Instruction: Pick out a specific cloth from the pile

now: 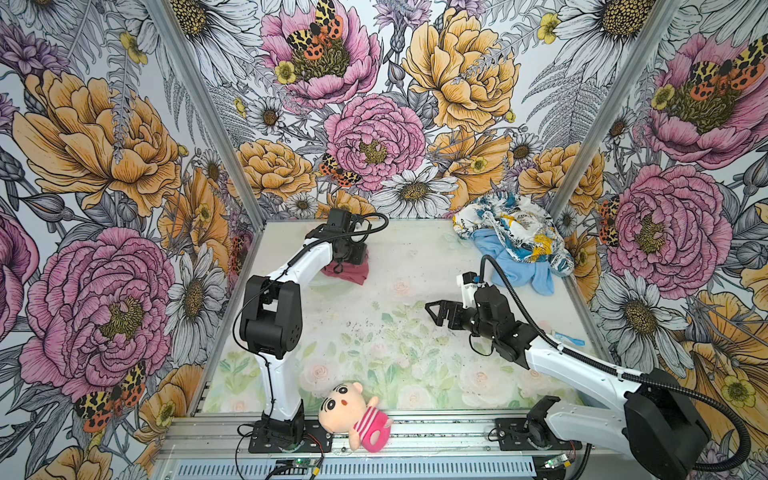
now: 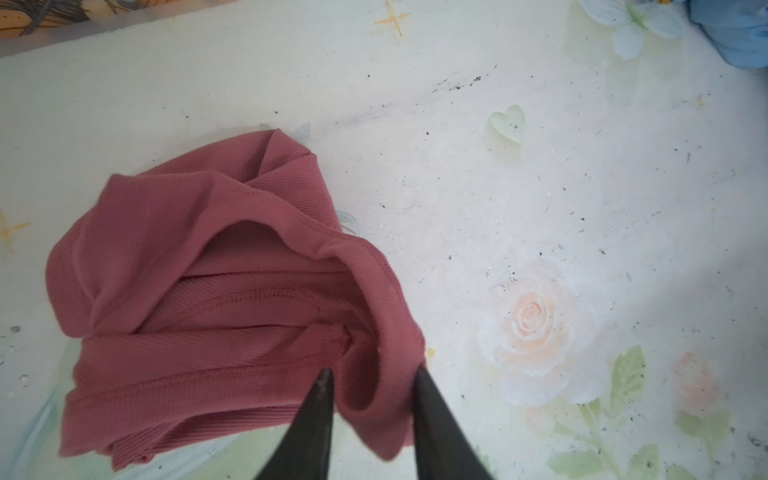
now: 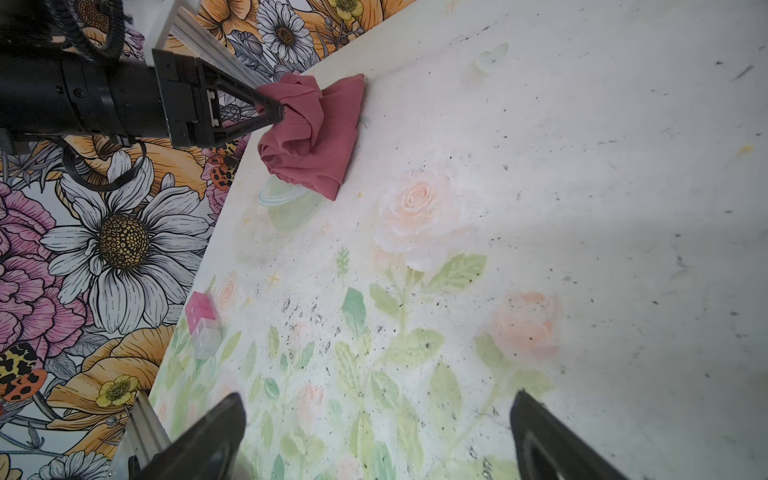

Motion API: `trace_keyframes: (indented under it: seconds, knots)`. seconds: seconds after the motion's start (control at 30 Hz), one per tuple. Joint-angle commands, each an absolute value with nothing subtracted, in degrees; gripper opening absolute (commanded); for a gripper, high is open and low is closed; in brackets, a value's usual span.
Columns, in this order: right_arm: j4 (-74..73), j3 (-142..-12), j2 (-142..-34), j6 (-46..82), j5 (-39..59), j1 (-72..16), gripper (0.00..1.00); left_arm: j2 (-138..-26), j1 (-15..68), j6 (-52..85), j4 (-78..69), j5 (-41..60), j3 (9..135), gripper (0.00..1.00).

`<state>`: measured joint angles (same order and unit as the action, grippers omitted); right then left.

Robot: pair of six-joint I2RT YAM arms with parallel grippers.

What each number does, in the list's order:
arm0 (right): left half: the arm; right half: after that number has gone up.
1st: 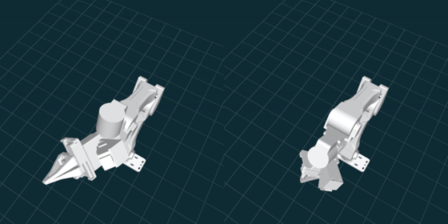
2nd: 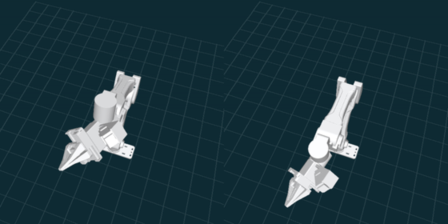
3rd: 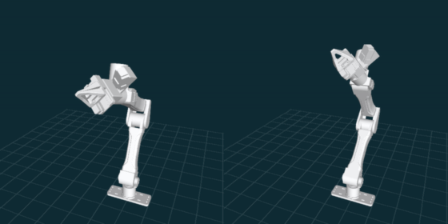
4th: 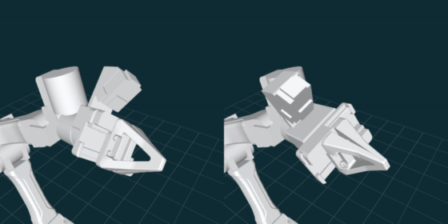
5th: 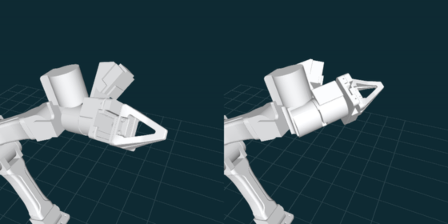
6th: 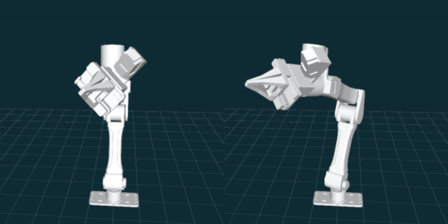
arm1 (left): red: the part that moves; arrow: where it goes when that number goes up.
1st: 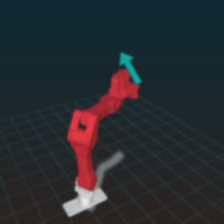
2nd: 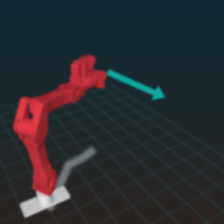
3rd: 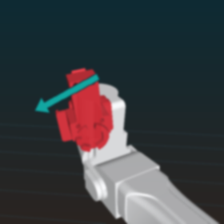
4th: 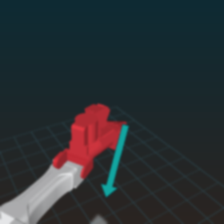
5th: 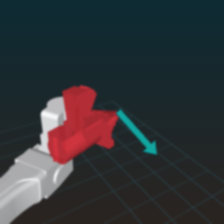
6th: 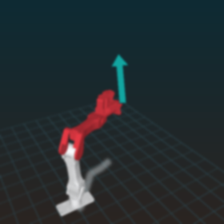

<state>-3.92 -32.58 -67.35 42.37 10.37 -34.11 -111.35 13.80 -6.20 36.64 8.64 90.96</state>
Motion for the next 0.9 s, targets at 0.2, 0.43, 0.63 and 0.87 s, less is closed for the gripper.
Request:
trace_keyframes:
  seconds: [0.2,0.43,0.63,0.87]
  knots:
    - [-6.7,-31.5,-67.2,41.9,10.6,-34.3,1.00,-100.5,12.2,-7.7,25.4,-3.2,82.3,0.99]
    - [-5.9,-33.4,-68.4,41.4,11.2,-34.3,0.99,-111.6,5.1,-5.8,28.5,5.0,89.3,0.99]
    - [-5.2,-33.0,-67.3,41.8,10.3,-34.3,0.99,-121.6,4.7,-5.8,33.5,8.1,98.3,0.99]
    - [-0.6,-34.0,-64.8,40.5,8.8,-34.3,1.00,-133.4,4.2,-5.6,39.4,8.1,108.2,0.99]
